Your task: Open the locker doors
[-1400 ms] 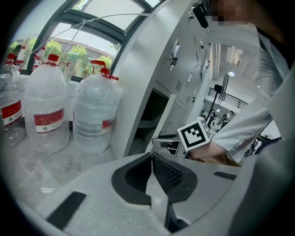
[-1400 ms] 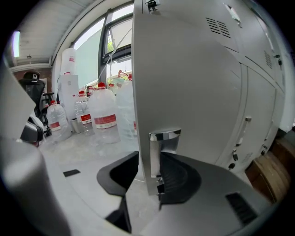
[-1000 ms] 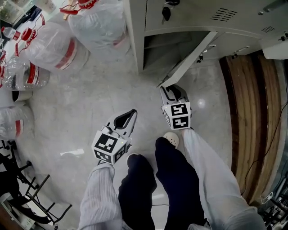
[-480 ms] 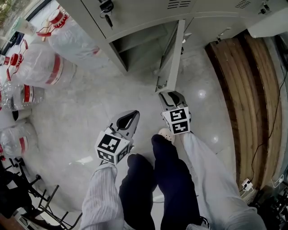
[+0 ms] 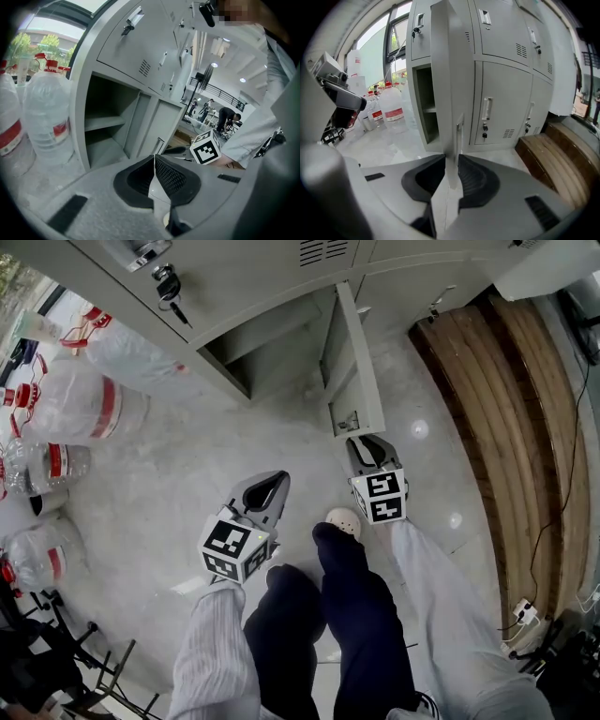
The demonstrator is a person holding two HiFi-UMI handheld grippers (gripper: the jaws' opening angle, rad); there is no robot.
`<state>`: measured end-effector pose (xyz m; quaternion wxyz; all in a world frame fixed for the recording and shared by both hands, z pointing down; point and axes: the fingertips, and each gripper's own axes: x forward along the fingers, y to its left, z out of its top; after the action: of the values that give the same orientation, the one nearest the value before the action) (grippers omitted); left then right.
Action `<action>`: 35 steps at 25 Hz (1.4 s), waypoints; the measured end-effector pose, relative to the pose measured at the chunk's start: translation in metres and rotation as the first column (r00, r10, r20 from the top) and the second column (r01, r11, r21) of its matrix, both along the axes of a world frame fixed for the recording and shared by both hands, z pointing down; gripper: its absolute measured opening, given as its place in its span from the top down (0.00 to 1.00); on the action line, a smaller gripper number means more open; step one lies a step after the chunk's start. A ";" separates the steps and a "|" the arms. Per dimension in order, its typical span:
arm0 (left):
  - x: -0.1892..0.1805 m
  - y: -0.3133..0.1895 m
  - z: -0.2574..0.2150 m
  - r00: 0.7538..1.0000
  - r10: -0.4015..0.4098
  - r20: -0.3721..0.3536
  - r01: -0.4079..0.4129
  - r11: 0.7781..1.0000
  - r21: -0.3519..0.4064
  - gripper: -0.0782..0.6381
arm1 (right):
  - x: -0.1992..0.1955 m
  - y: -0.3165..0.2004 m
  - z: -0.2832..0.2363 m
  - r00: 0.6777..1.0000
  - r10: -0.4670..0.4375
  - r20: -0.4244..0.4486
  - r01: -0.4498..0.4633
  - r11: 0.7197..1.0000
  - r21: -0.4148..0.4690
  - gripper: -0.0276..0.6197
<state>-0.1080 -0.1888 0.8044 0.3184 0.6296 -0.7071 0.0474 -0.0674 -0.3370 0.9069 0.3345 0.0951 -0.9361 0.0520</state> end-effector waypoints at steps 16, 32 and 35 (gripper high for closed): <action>-0.007 -0.025 0.016 0.997 -0.021 -0.073 0.021 1.000 0.001 0.88 | 0.037 -0.080 0.002 0.978 0.210 -0.007 -0.210 0.977 0.040 0.92; -0.012 -0.054 0.023 0.999 0.016 -0.044 -0.016 1.000 -0.003 0.88 | 0.038 -0.194 0.003 0.949 0.316 -0.002 -0.313 0.940 0.134 0.95; -0.010 -0.057 0.025 0.998 0.011 -0.055 -0.011 1.000 -0.001 0.88 | 0.036 -0.198 0.003 0.966 0.257 -0.023 -0.248 0.949 0.193 0.95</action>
<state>-0.1178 -0.2460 0.8298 0.3380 0.6344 -0.6944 0.0323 -0.0311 -0.5348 0.9099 0.3367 0.2463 -0.9088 0.0032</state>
